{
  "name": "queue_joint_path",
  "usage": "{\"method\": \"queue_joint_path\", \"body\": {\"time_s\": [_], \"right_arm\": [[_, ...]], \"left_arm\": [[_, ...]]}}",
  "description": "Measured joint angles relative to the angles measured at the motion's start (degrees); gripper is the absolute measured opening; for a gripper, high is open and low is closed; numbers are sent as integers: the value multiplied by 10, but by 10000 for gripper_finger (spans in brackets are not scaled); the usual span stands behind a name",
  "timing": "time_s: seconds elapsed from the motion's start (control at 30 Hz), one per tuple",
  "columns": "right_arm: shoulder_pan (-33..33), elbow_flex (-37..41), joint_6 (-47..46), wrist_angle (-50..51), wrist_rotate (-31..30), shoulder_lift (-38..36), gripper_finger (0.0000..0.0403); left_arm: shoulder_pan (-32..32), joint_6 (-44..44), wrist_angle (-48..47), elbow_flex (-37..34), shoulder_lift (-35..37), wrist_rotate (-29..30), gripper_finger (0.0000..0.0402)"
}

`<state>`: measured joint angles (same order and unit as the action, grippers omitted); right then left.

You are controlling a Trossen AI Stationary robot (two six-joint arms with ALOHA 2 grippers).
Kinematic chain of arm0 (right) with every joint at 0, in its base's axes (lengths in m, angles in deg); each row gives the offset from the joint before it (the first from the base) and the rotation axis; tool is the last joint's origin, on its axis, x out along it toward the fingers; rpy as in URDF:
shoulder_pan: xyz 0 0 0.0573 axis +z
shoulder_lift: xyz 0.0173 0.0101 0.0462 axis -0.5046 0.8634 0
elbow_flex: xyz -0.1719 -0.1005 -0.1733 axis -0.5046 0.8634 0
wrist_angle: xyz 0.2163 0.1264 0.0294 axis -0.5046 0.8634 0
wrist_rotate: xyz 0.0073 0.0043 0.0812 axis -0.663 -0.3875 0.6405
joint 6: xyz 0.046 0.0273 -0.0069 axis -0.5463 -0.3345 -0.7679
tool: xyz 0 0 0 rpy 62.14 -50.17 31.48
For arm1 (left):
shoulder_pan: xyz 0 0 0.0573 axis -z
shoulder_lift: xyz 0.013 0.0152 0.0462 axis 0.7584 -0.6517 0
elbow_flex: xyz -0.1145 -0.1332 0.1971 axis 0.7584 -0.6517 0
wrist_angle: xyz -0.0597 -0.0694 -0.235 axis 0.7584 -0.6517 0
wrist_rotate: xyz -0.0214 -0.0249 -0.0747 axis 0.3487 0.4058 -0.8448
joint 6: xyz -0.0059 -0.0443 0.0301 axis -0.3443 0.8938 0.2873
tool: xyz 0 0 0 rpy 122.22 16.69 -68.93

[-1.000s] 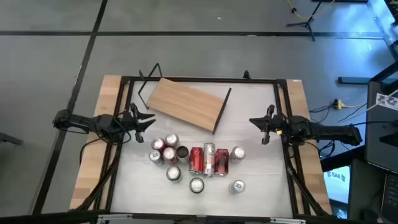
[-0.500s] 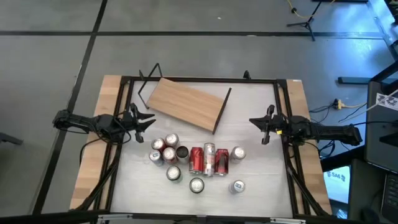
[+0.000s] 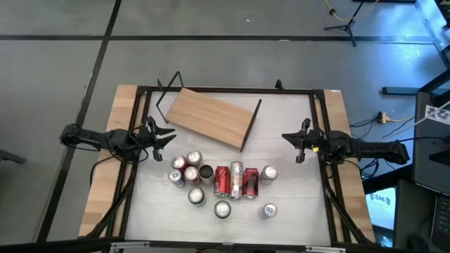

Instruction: Place canned beverage on shelf

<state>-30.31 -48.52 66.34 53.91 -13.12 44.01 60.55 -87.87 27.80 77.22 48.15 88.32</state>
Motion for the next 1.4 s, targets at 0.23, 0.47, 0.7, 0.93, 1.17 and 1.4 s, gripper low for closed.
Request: {"method": "queue_joint_path", "body": {"time_s": [0.23,0.47,0.7,0.93,1.17,1.4], "right_arm": [[0,0,0,0,-1,0,5],[0,0,-4,0,1,0,5],[0,0,-5,0,2,0,5],[0,0,-14,0,3,0,5],[0,0,-78,0,3,0,5],[0,0,-80,0,3,0,5]], "left_arm": [[0,0,0,0,0,0,105],[0,3,6,0,0,2,105],[0,55,31,0,0,39,105],[0,108,31,0,0,45,105],[0,106,31,0,0,51,105],[0,121,31,0,0,108,106]]}}
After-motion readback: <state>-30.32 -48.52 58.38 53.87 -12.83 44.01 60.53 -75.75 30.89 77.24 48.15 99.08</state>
